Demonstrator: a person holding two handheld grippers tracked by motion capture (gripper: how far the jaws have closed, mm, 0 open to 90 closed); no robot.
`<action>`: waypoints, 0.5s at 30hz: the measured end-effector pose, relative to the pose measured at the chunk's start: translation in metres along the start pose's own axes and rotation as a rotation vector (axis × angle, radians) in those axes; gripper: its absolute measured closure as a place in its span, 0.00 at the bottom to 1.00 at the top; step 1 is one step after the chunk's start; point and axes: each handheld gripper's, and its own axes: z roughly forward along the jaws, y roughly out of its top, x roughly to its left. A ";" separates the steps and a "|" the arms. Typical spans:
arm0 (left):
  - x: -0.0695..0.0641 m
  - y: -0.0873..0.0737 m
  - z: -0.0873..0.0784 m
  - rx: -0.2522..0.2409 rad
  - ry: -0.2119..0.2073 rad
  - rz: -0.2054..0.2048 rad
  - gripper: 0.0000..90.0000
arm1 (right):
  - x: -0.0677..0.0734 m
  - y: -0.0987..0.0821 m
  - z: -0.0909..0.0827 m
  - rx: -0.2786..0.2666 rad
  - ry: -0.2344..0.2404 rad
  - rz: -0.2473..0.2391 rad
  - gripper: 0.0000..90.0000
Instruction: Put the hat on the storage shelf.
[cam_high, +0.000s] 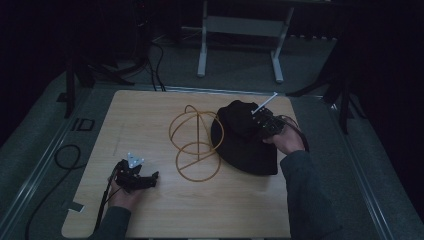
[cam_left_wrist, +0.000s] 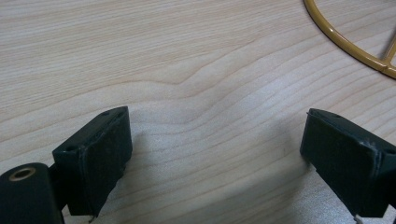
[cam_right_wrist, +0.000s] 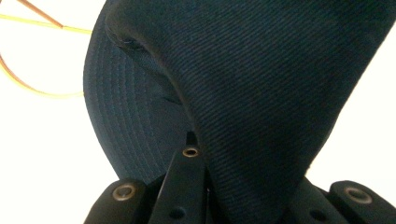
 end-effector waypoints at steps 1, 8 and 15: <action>0.000 0.000 0.000 0.000 0.000 0.000 0.10 | 0.000 0.000 -0.001 -0.001 -0.002 -0.003 0.98; 0.000 0.000 0.000 0.001 0.000 0.000 0.10 | 0.005 0.001 -0.007 -0.009 -0.009 -0.027 0.98; 0.000 0.000 0.000 -0.001 0.000 -0.001 0.10 | 0.007 0.003 -0.017 -0.030 -0.017 -0.045 0.98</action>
